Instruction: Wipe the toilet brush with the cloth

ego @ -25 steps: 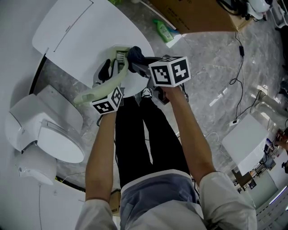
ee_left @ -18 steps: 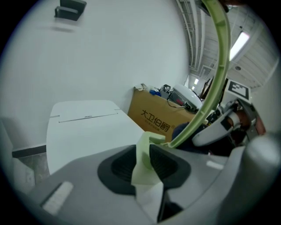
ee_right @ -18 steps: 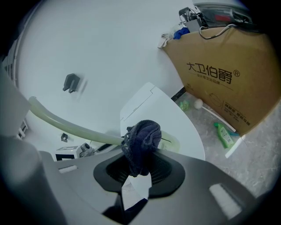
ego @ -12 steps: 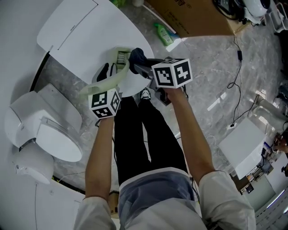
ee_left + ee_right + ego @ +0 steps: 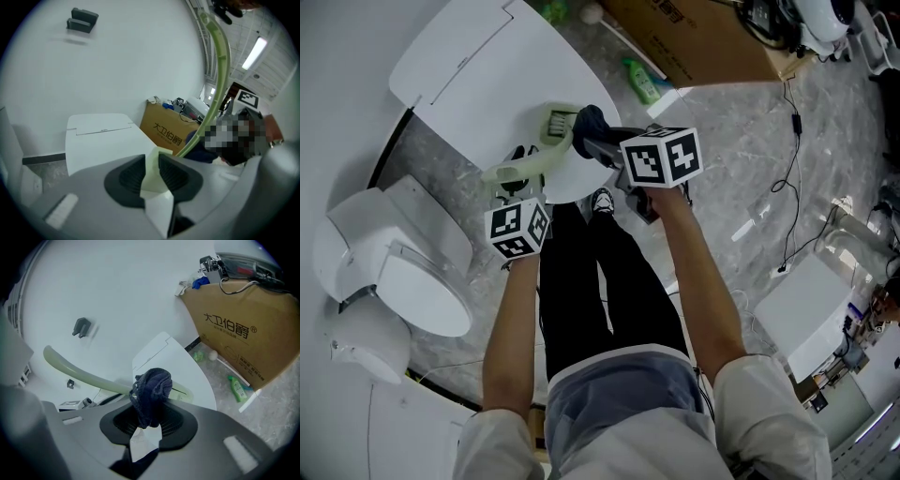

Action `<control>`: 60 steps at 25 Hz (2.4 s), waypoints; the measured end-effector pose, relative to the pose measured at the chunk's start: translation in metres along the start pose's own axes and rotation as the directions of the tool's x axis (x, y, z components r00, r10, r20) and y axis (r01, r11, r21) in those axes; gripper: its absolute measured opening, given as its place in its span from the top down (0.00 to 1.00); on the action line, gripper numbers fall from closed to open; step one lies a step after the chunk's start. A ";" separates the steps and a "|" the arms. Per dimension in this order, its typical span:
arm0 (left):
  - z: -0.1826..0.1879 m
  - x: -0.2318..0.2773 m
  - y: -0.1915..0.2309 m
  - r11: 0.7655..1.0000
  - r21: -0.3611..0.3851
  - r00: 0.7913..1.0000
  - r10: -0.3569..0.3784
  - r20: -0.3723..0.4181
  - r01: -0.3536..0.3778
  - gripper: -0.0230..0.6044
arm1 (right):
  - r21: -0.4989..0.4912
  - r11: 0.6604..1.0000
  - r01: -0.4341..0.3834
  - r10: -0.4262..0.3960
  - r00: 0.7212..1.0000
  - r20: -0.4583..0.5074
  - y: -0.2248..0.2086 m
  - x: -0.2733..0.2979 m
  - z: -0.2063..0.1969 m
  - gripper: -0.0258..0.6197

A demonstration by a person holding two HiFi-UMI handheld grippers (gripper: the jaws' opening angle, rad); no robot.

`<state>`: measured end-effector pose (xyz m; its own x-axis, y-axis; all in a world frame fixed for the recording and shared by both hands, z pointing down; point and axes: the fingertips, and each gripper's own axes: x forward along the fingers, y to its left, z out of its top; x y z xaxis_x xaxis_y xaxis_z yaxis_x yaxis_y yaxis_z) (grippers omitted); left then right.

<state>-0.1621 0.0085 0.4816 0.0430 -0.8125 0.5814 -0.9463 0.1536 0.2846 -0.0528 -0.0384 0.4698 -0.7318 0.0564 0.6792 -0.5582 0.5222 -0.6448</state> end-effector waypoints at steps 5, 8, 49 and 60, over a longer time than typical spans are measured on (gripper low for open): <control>0.008 -0.016 -0.001 1.000 -0.018 1.000 0.017 0.016 -0.017 0.96 | -0.016 1.000 0.002 -0.002 1.000 0.003 0.008 -0.012 0.005 0.82; 0.013 -0.027 -0.003 0.999 -0.033 0.999 0.029 0.026 -0.029 0.96 | -0.020 1.000 -0.003 0.003 1.000 0.006 0.014 -0.019 0.009 0.82; 0.093 -0.138 -0.053 0.991 -0.129 0.988 0.049 0.144 -0.030 0.96 | -0.005 0.995 -0.100 0.100 0.991 0.084 0.096 -0.095 0.038 0.82; 0.108 -0.165 -0.067 0.995 -0.101 0.986 0.016 0.168 0.002 0.96 | -0.026 0.991 -0.135 0.137 0.982 0.128 0.133 -0.116 0.051 0.82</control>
<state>-0.1407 0.0718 0.2841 -0.0260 -0.8928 0.4498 -0.9090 0.2083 0.3610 -0.0621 -0.0187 0.2878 -0.8456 0.0177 0.5335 -0.4440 0.5315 -0.7214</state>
